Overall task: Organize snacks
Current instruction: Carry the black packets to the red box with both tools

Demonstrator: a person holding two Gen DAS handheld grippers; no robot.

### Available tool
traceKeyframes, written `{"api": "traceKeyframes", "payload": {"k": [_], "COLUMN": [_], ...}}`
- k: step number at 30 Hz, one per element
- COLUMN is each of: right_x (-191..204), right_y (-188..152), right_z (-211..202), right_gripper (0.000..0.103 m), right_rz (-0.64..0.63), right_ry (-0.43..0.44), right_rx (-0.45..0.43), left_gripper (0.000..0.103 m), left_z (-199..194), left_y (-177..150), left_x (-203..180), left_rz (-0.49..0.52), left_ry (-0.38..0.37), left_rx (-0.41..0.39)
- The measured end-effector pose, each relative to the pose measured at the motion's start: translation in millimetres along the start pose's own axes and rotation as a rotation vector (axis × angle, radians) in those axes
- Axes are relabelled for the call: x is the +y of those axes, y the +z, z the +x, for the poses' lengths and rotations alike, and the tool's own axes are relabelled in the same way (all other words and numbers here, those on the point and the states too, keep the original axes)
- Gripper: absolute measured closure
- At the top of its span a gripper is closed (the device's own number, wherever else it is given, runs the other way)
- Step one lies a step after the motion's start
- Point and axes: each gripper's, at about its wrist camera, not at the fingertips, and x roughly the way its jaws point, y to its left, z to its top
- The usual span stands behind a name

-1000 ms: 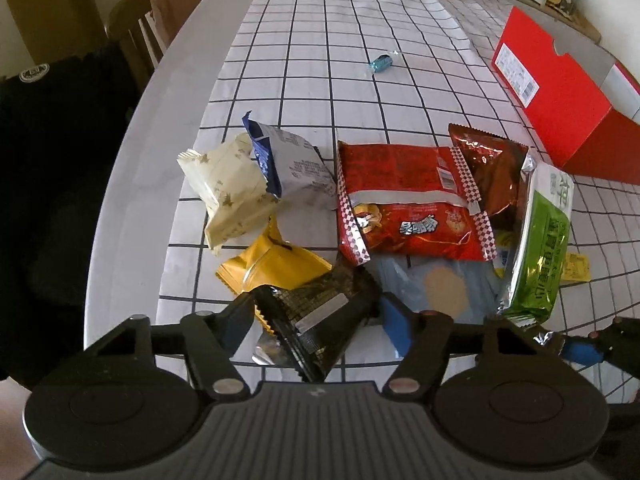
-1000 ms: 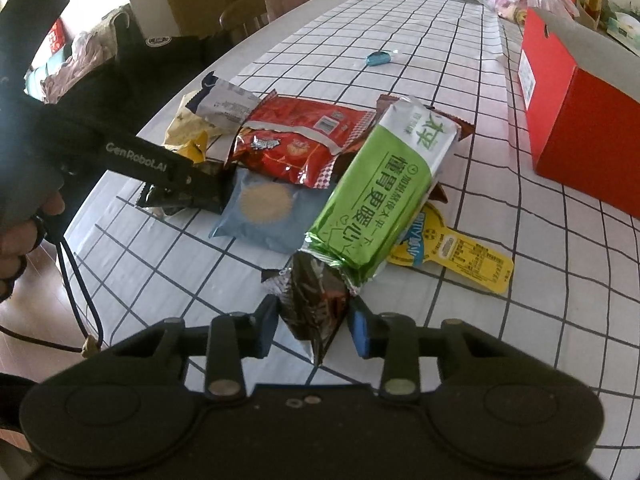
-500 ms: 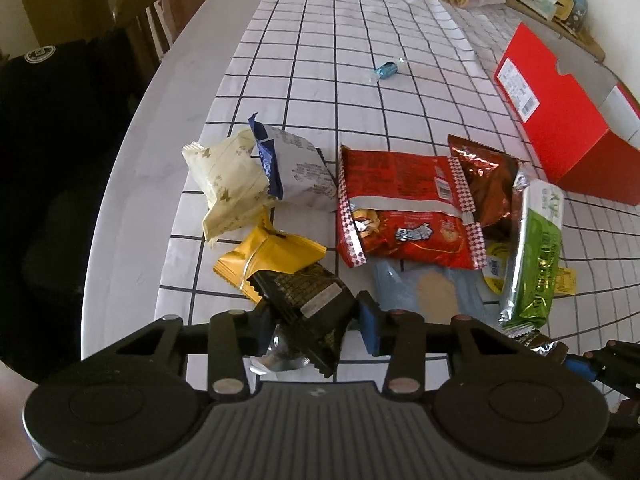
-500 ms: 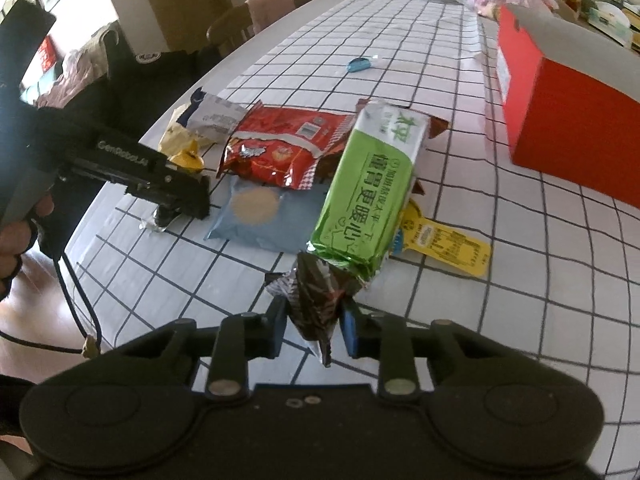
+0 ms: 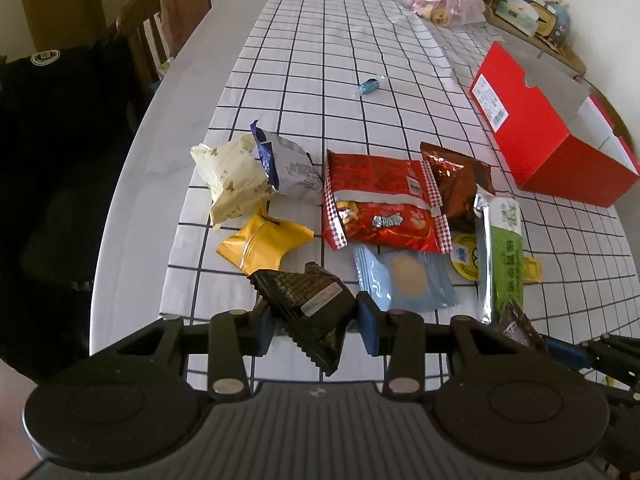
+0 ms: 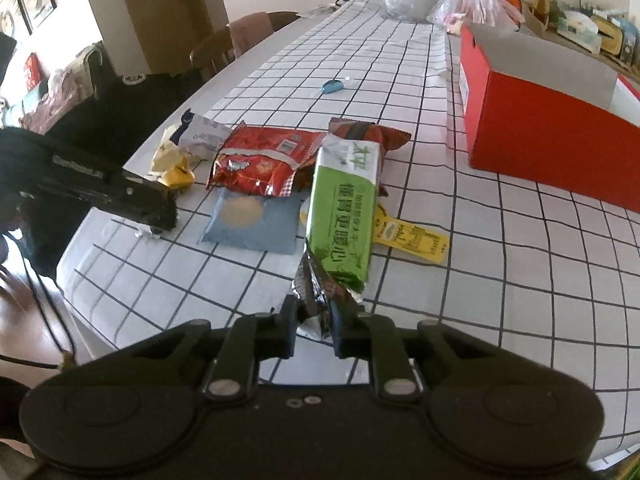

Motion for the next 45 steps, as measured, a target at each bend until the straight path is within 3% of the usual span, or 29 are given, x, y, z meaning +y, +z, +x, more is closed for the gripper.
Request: {"api": "traceKeyframes", "payload": {"k": [2, 4, 6, 8, 11, 21, 31, 45], "right_x": [0.7, 1.1, -0.1, -1.6, -1.2, 5.0, -3.4, -54.5], "right_y": [-2.3, -4.2, -5.0, -4.6, -2.5, -6.7, -7.9, 45.8], "right_z": [1.2, 3.7, 7.1, 9.2, 13.8, 11.1, -31.7, -106.7], "right_gripper": [0.085, 0.074, 0.056, 0.049, 0.049, 0.073, 0.075, 0.075], "right_rz": [0.015, 0.026, 0.034, 0.044, 0.046, 0.059, 0.098, 0.119], "right_ry": [-0.009, -0.036, -0.057, -0.063, -0.061, -0.057, -0.091, -0.111], "right_rx": [0.004, 0.005, 0.001, -0.014, -0.023, -0.016, -0.056, -0.254], "left_gripper": [0.062, 0.062, 0.062, 0.062, 0.062, 0.062, 0.062, 0.062], "left_z": [-3.8, -8.6, -13.2, -18.7, -27.8, -45.2, -58.6, -90.9], "left_y": [-3.1, -5.8, -8.0, -10.8, -14.9, -24.0, -25.6, 15.2], "left_x": [0.2, 0.2, 0.2, 0.0, 1.0, 7.1, -3.7, -73.0], "left_rz": [0.007, 0.013, 0.016, 0.022, 0.028, 0.025, 0.052, 0.176], "left_ry": [-0.001, -0.001, -0.002, -0.002, -0.006, -0.015, -0.066, -0.145], "left_rx": [-0.002, -0.007, -0.01, -0.014, -0.02, -0.039, -0.087, -0.223]}}
